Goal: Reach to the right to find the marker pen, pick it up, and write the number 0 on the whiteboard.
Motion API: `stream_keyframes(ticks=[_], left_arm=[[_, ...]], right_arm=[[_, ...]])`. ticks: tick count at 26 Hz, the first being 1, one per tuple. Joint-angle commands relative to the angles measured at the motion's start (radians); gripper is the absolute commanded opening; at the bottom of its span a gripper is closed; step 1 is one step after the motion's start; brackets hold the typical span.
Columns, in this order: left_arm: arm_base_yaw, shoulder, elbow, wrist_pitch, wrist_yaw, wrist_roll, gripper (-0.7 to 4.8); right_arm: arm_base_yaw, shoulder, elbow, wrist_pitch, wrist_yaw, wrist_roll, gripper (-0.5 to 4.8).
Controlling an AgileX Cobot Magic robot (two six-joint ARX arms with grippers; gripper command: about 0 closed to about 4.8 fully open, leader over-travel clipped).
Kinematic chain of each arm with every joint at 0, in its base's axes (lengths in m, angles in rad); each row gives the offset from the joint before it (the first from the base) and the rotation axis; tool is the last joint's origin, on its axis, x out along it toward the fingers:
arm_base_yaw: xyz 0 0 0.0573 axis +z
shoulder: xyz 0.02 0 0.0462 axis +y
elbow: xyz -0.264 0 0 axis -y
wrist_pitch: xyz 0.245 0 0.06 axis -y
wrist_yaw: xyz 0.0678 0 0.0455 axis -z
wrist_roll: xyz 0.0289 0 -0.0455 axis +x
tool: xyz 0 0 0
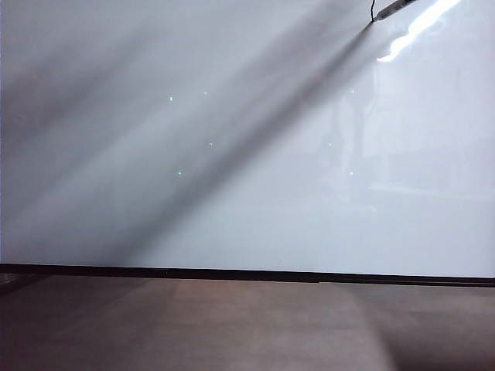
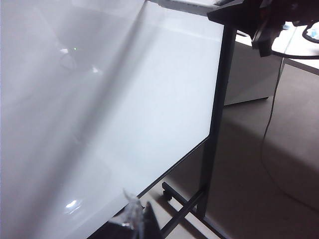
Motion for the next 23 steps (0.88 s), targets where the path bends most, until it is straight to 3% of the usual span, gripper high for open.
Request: stream_keyframes(ticks=[1,23], left_arm=[[0.001,-0.005,0.002,0.007,0.003,0.005,-0.06],[0.001,-0.005,0.002,0.007,0.003,0.007,-0.06]], right_arm=[[-0.002,0.000,0.003,0.008,0.011,-0.001,-0.02],[-0.020,-0.002,0.003,0.015,0.053,-0.001,-0.02]])
